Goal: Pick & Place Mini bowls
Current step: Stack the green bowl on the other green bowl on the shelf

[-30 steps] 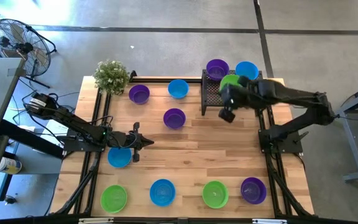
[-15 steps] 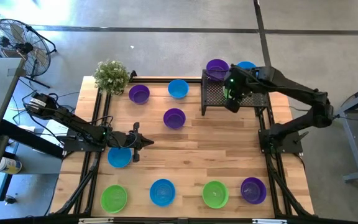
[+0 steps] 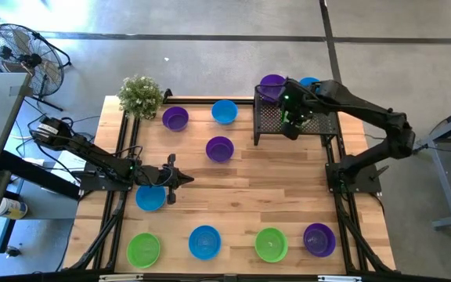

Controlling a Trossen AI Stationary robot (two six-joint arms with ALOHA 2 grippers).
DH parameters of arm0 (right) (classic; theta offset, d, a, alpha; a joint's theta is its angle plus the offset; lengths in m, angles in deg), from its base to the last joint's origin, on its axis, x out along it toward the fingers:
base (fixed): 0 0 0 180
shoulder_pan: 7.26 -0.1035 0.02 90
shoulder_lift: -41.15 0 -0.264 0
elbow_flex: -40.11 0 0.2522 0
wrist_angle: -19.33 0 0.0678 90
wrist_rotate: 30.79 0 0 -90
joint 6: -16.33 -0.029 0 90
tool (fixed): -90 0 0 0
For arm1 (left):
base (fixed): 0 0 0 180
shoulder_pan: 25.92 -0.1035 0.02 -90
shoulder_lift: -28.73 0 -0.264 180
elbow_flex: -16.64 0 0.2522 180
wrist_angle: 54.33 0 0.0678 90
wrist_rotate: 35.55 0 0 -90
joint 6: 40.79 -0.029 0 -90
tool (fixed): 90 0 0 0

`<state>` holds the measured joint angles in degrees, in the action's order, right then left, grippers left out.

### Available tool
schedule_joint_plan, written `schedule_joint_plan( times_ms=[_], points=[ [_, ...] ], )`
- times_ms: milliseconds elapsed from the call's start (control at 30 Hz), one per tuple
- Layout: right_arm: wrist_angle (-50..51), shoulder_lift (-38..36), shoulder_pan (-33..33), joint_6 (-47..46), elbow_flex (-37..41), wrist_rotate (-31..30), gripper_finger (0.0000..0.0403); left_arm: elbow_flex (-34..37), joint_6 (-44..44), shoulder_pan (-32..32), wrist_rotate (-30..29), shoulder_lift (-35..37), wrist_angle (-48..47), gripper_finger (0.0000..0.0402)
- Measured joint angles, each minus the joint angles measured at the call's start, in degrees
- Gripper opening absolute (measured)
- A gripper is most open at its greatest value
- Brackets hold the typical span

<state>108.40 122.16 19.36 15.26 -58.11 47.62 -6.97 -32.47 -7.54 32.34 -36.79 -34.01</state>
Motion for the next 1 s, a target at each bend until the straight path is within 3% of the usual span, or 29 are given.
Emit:
schedule_joint_plan(
  times_ms=[1000],
  points=[
    [-0.7, 1.5, 2.0, -4.3, 1.5, 0.9, 0.0005, 0.0, 1.0, 0.0, 0.0, 0.0, -1.1, 0.0003]
  ],
)
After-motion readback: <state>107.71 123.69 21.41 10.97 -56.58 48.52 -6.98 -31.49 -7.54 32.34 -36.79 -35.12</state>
